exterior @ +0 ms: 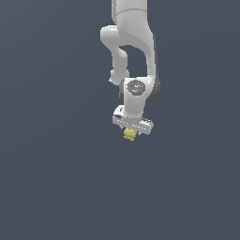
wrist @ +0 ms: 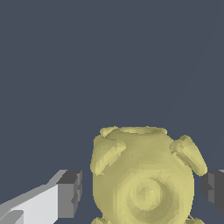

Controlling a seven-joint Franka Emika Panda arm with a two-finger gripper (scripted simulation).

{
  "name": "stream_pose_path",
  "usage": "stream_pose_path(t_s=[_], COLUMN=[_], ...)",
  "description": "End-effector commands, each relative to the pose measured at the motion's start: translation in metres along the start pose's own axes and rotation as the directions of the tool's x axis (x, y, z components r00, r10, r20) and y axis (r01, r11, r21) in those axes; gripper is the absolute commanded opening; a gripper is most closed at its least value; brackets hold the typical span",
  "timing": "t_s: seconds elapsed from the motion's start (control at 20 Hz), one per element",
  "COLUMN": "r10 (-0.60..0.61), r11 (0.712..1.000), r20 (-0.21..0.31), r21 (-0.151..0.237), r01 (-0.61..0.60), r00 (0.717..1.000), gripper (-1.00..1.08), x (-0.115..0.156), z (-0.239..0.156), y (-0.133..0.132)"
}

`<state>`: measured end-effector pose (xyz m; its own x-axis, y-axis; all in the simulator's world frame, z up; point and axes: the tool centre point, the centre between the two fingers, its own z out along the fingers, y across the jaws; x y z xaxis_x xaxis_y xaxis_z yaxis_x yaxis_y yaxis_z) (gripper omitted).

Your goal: Pick up the object and move it to a goal position.

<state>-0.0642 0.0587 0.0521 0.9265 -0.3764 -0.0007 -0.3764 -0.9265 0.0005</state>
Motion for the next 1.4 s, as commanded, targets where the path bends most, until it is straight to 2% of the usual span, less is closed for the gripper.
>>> stream_pose_path(t_s=[0.0, 0.2, 0.25, 0.9, 1.35], r10=[0.001, 0.001, 0.001, 0.001, 0.001], r11=[1.000, 1.000, 1.000, 1.000, 1.000], r20=[-0.001, -0.001, -0.001, -0.001, -0.001], r21=[0.000, 0.001, 0.001, 0.001, 0.001], r01=[-0.001, -0.001, -0.001, -0.001, -0.001], r00=[1.000, 1.000, 1.000, 1.000, 1.000], gripper=[1.00, 1.00, -1.00, -1.00, -1.00], x=[0.000, 0.001, 0.001, 0.000, -0.007], z=[0.008, 0.013, 0.013, 0.009, -0.030], y=[0.000, 0.000, 0.000, -0.002, -0.020])
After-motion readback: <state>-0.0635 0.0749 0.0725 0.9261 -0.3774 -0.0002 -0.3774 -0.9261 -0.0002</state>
